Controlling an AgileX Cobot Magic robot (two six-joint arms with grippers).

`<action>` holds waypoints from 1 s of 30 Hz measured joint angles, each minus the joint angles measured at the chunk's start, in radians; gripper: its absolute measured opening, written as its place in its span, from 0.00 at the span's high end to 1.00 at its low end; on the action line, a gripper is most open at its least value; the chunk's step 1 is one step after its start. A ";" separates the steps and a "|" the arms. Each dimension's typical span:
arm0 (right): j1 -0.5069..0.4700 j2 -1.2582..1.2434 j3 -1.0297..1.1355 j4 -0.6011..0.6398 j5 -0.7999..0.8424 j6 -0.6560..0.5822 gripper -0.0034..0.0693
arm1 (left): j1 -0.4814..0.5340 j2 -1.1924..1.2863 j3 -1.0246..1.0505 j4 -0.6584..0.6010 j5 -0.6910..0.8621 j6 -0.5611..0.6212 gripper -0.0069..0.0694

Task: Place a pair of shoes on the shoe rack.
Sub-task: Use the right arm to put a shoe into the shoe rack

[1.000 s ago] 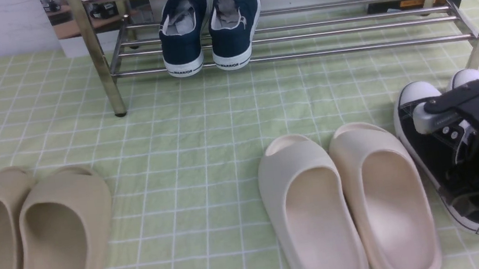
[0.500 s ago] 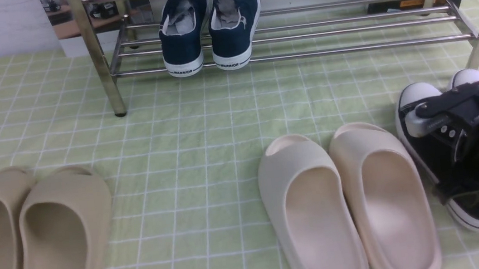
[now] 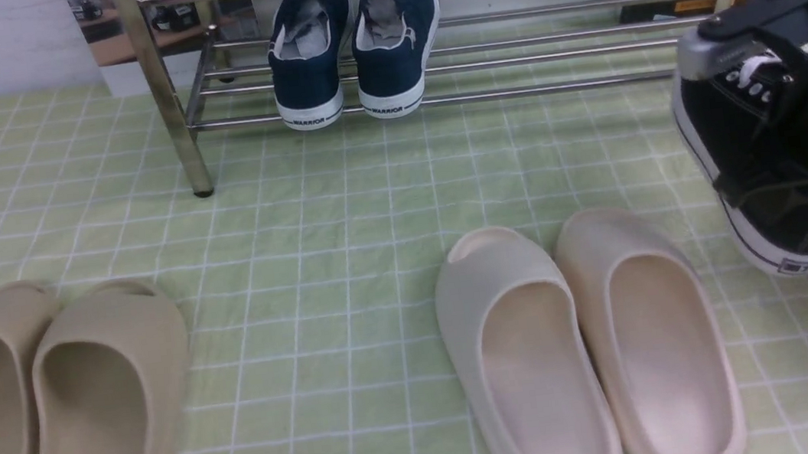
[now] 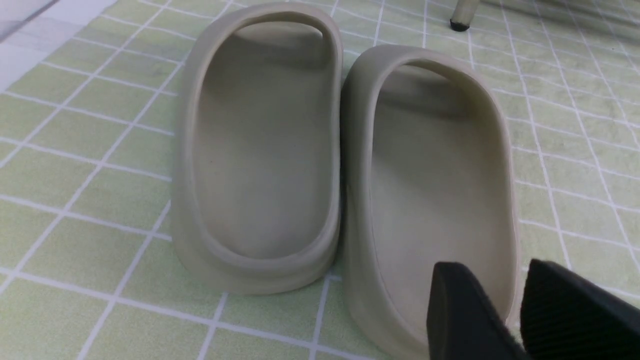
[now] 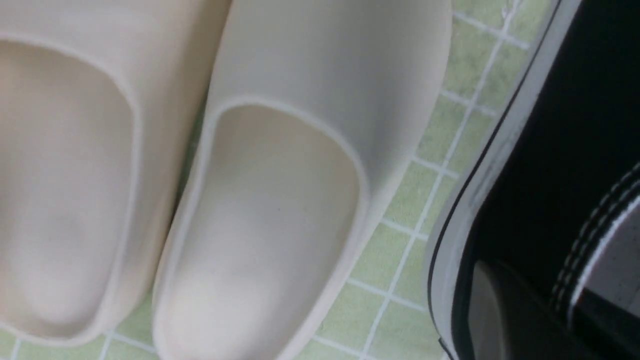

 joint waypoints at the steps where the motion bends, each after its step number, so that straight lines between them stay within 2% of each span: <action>1: 0.000 0.016 -0.018 0.000 -0.001 -0.008 0.93 | 0.000 0.000 0.000 0.000 0.000 0.000 0.64; 12: 0.000 0.241 -0.247 -0.021 0.002 -0.035 0.93 | 0.000 0.000 0.000 0.000 0.000 0.000 0.62; 17: 0.000 0.377 -0.420 -0.061 0.001 -0.054 0.93 | 0.000 0.000 0.000 0.000 0.000 0.000 0.61; 30: -0.034 0.650 -0.815 -0.063 0.009 -0.064 0.93 | 0.000 0.000 0.000 0.000 0.000 0.000 0.60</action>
